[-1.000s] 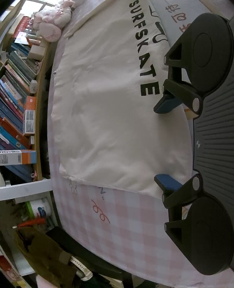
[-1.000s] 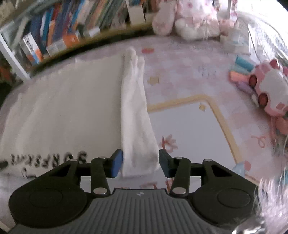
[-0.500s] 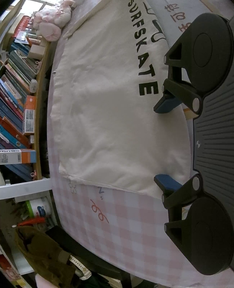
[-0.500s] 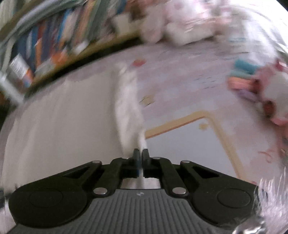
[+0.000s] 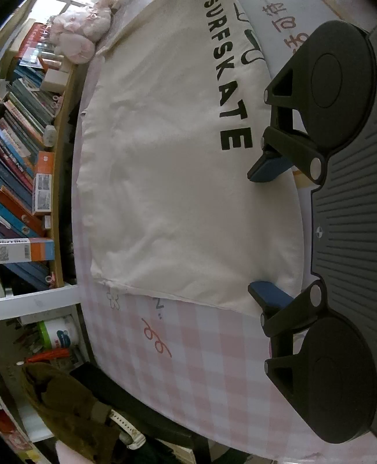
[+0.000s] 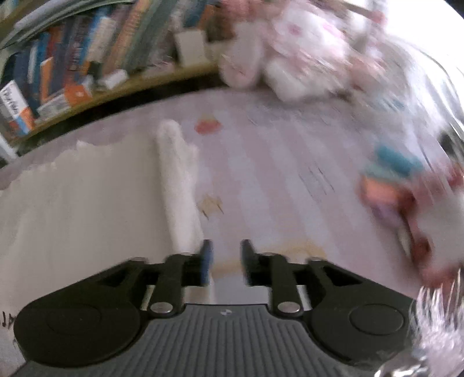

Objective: Fold clothes

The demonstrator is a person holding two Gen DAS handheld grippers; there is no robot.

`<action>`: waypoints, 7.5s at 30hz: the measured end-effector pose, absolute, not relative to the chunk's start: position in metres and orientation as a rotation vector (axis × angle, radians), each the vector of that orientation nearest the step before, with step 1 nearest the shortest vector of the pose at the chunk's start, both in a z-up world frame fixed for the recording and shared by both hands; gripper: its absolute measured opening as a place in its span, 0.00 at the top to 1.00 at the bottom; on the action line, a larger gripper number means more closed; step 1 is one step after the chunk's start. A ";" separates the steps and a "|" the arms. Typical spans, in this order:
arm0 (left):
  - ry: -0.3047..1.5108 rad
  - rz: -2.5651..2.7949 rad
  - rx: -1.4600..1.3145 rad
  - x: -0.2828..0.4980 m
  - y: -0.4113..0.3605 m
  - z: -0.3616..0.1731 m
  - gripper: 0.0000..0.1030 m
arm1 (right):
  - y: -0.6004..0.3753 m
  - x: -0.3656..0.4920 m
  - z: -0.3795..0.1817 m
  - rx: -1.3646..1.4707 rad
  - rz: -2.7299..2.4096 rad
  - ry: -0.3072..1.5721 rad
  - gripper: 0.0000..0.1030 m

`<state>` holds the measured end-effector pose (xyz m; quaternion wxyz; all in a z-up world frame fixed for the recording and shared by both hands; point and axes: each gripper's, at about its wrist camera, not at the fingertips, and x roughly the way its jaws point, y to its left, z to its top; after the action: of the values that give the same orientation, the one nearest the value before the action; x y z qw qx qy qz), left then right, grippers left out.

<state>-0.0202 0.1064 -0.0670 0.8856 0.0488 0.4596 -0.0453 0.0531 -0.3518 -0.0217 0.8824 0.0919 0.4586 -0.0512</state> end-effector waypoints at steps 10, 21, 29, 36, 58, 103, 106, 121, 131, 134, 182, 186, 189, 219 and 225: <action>0.973 -0.076 0.106 -0.016 0.103 -0.068 0.19 | -0.314 0.161 -0.039 0.047 0.011 0.971 0.79; 0.988 -0.076 0.089 -0.013 0.106 -0.066 0.18 | -0.391 0.144 -0.042 0.230 -0.242 0.937 0.79; 0.979 -0.102 0.078 -0.015 0.112 -0.066 0.18 | -0.369 0.046 -0.014 0.252 -0.044 0.954 0.58; 0.973 -0.126 0.077 -0.016 0.115 -0.066 0.17 | -0.330 -0.038 -0.031 0.310 -0.033 1.030 0.58; 0.984 -0.125 0.078 -0.010 0.116 -0.066 0.17 | -0.365 -0.057 -0.048 0.480 -0.065 1.101 0.78; 0.941 -0.026 -0.040 -0.039 0.112 -0.034 0.17 | -0.252 -0.046 -0.029 0.111 0.123 0.972 0.84; 0.944 0.005 -0.065 -0.048 0.111 -0.031 0.17 | -0.233 -0.042 -0.032 0.037 0.211 0.967 0.70; 0.940 0.099 -0.156 -0.065 0.106 -0.027 0.17 | -0.176 -0.040 -0.038 -0.113 0.396 0.926 0.35; 0.947 0.011 -0.173 -0.065 0.150 -0.023 0.17 | -0.106 -0.048 -0.032 -0.146 0.384 0.911 0.35; 0.954 -0.028 -0.200 -0.063 0.173 -0.025 0.17 | -0.070 -0.054 -0.030 -0.163 0.412 0.901 0.35; 1.198 -0.447 -1.236 0.061 0.275 -0.133 0.20 | 0.106 -0.035 -0.020 -0.101 0.551 0.917 0.76; 1.176 -0.444 -1.239 0.058 0.276 -0.133 0.22 | 0.085 -0.036 -0.015 -0.080 0.513 0.938 0.69; 1.173 -0.435 -1.241 0.056 0.277 -0.133 0.28 | 0.054 -0.033 -0.009 -0.025 0.436 0.980 0.65; 1.036 -0.568 -0.921 0.044 0.236 -0.078 0.91 | 0.143 0.186 0.002 -0.201 0.310 1.164 0.26; 1.035 -0.600 -0.887 0.038 0.234 -0.076 0.91 | 0.189 0.192 -0.027 -0.427 0.299 1.212 0.31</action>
<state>0.0379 0.2339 -0.0762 0.7352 -0.4038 0.4709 -0.2732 0.1923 0.1895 -0.0274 0.7900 -0.1985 0.5632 0.1389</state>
